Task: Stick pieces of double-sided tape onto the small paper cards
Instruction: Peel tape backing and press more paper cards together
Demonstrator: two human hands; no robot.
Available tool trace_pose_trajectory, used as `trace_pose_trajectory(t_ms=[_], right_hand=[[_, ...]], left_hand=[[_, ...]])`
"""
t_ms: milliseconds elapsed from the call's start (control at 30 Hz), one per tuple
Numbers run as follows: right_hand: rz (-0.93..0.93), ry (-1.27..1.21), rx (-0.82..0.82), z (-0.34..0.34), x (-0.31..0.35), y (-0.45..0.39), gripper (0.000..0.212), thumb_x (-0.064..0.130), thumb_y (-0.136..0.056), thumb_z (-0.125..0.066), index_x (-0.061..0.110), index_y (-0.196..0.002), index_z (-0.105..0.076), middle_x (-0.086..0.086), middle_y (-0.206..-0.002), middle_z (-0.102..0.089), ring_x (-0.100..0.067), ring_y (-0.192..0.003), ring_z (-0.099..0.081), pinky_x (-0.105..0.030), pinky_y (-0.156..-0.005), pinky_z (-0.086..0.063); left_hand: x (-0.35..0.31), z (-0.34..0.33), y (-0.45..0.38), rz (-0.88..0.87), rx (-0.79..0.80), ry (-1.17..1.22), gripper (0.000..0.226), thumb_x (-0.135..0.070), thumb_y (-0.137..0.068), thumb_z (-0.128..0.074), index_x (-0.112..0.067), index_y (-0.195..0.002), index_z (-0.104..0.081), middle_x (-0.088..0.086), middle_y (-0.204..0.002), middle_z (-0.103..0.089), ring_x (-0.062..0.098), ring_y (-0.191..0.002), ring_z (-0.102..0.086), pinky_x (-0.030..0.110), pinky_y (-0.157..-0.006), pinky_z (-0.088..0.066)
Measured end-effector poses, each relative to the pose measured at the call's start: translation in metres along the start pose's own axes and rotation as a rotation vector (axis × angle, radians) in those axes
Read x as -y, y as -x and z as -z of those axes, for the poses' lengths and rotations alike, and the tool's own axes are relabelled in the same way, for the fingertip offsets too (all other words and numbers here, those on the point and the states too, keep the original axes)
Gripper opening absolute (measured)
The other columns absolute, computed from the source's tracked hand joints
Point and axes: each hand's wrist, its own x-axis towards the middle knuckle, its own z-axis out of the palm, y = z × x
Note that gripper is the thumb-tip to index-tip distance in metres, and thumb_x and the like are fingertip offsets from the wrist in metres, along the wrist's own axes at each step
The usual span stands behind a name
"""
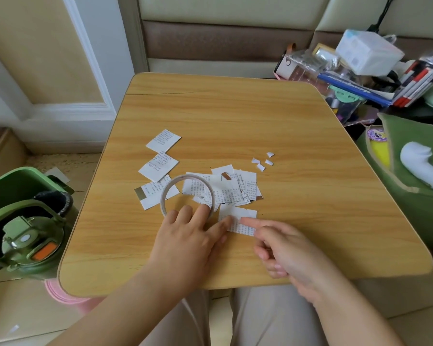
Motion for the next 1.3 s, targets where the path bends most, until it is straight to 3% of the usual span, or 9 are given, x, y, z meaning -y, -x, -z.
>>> trace_pose_trajectory(t_ms=[200, 333, 400, 500, 767, 900, 1033, 1133, 1300], right_hand=[[0.144, 0.186, -0.254, 0.01, -0.01, -0.001, 0.036, 0.01, -0.091, -0.044, 0.03, -0.12, -0.055, 0.011, -0.05, -0.044, -0.002, -0.033, -0.034, -0.015, -0.04, -0.028], [0.57, 0.729, -0.398, 0.008, -0.021, 0.004, 0.037, 0.024, -0.089, -0.041, 0.033, -0.119, -0.06, 0.015, -0.065, -0.055, -0.005, -0.054, -0.048, -0.018, -0.053, -0.038], [0.676, 1.007, -0.455, -0.001, -0.025, 0.006, 0.042, 0.032, -0.084, -0.034, 0.031, -0.116, -0.062, 0.012, -0.084, -0.058, -0.01, -0.063, -0.055, -0.027, -0.053, -0.044], [0.722, 1.229, -0.52, -0.013, -0.03, -0.001, 0.043, 0.031, -0.079, -0.037, 0.026, -0.108, -0.068, 0.004, -0.08, -0.054, -0.017, -0.064, -0.059, -0.026, -0.043, -0.042], [0.736, 1.237, -0.576, -0.014, -0.037, -0.013, 0.043, 0.028, -0.077, -0.037, 0.021, -0.103, -0.071, 0.001, -0.078, -0.05, -0.021, -0.069, -0.057, -0.029, -0.051, -0.047], [0.691, 1.065, -0.514, -0.002, -0.045, -0.02, 0.046, 0.03, -0.081, -0.035, 0.033, -0.113, -0.068, 0.005, -0.079, -0.043, -0.02, -0.079, -0.047, -0.039, -0.067, -0.051], [0.605, 0.948, -0.454, 0.005, -0.05, -0.024, 0.055, 0.039, -0.081, -0.022, 0.05, -0.12, -0.059, 0.011, -0.085, -0.038, -0.014, -0.088, -0.035, -0.038, -0.087, -0.037], [0.543, 0.976, -0.445, 0.008, -0.048, -0.023, 0.062, 0.047, -0.075, -0.011, 0.058, -0.119, -0.053, 0.013, -0.088, -0.037, -0.01, -0.091, -0.031, -0.031, -0.084, -0.025], [0.541, 1.04, -0.479, 0.014, -0.051, -0.024, 0.061, 0.046, -0.075, -0.013, 0.059, -0.118, -0.054, 0.013, -0.087, -0.038, -0.011, -0.088, -0.031, -0.032, -0.078, -0.022]], left_hand=[[-0.001, 0.0, 0.0, 0.007, -0.003, -0.009, 0.037, -0.04, -0.09, -0.04, -0.03, -0.112, -0.068, 0.002, -0.08, -0.053, 0.024, -0.064, -0.046, 0.033, -0.057, -0.034], [-0.003, 0.0, 0.0, 0.003, -0.024, -0.017, 0.037, -0.039, -0.089, -0.04, -0.029, -0.11, -0.069, 0.002, -0.079, -0.053, 0.025, -0.063, -0.046, 0.034, -0.055, -0.034], [-0.003, 0.0, 0.0, -0.003, -0.027, -0.024, 0.037, -0.039, -0.089, -0.04, -0.028, -0.109, -0.069, 0.003, -0.078, -0.053, 0.025, -0.062, -0.046, 0.034, -0.054, -0.034], [-0.003, 0.001, 0.001, -0.005, -0.014, -0.029, 0.037, -0.039, -0.09, -0.039, -0.029, -0.111, -0.068, 0.003, -0.078, -0.053, 0.025, -0.061, -0.045, 0.034, -0.055, -0.033], [-0.003, 0.001, 0.001, 0.009, -0.021, -0.017, 0.037, -0.039, -0.09, -0.04, -0.029, -0.112, -0.068, 0.003, -0.077, -0.052, 0.025, -0.062, -0.046, 0.035, -0.055, -0.034], [-0.001, 0.001, 0.002, 0.019, -0.022, 0.005, 0.038, -0.04, -0.089, -0.04, -0.03, -0.113, -0.068, 0.004, -0.077, -0.052, 0.025, -0.063, -0.046, 0.034, -0.054, -0.035], [0.0, 0.002, 0.005, 0.049, -0.006, 0.046, 0.04, -0.041, -0.089, -0.039, -0.032, -0.117, -0.067, 0.005, -0.08, -0.052, 0.026, -0.065, -0.047, 0.036, -0.054, -0.04], [0.002, 0.003, 0.006, 0.079, 0.004, 0.082, 0.04, -0.043, -0.088, -0.04, -0.034, -0.117, -0.067, 0.003, -0.08, -0.05, 0.025, -0.066, -0.047, 0.037, -0.056, -0.042], [0.001, 0.005, 0.01, 0.105, 0.011, 0.094, 0.042, -0.046, -0.087, -0.038, -0.036, -0.115, -0.068, 0.002, -0.08, -0.048, 0.024, -0.066, -0.045, 0.037, -0.055, -0.04]])
